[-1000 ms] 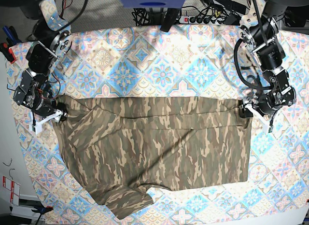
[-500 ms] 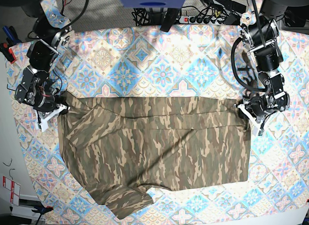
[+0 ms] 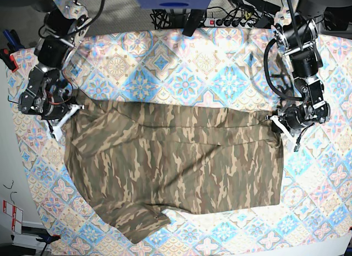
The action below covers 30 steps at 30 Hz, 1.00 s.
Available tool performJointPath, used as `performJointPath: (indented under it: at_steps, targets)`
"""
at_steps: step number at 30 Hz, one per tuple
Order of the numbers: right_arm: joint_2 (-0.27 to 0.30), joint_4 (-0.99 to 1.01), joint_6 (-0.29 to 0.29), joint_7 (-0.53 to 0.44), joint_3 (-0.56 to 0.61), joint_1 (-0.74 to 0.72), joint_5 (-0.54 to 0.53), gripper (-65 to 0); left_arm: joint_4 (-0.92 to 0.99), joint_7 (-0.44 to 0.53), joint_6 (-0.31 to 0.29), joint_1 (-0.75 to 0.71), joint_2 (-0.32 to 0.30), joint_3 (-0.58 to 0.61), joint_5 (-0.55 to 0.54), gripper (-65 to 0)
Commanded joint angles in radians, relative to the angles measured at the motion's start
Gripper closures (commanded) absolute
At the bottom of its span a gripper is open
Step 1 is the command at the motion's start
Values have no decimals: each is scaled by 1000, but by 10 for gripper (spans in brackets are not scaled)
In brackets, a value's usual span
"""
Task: Fold the T-shirt properly
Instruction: 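Drag the shirt back toward the collar with both grippers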
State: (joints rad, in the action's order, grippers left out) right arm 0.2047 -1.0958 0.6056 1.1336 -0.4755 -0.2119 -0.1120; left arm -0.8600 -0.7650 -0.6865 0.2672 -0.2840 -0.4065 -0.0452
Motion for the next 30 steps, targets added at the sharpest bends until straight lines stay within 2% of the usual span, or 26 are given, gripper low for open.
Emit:
performJointPath:
  at_steps: [1, 5, 8, 12, 17, 21, 27, 30]
  targets:
    - [20, -43, 0, 13, -9, -8, 2, -22, 8, -92, -12, -30, -16, 5, 51, -26]
    - [20, -97, 0, 62, -84, 25, 7, -22, 5, -87, -12, -99, -25, 7, 49, -26]
    - [20, -111, 0, 69, -118, 62, 7, -22, -80, -90, -12, -182, -27, 7, 48, -26]
    - [20, -157, 0, 104, -124, 116, 5, -21, -250, -93, -12, -322, -21, 7, 51, -26]
    - [20, -244, 0, 113, -122, 187, 2, -21, -344, -149, -12, -429, -22, 2, 41, -26]
    - [20, -295, 0, 167, -124, 230, 2, -20, -377, -149, -12, -477, -27, 1, 46, -27]
    - [-27, -424, 0, 185, -183, 319, 2, -20, -397, -149, -12, -535, -27, 1, 49, -27]
    - [-32, -442, 0, 214, -187, 338, 4, -20, -397, -147, -12, -564, -27, 1, 49, -27]
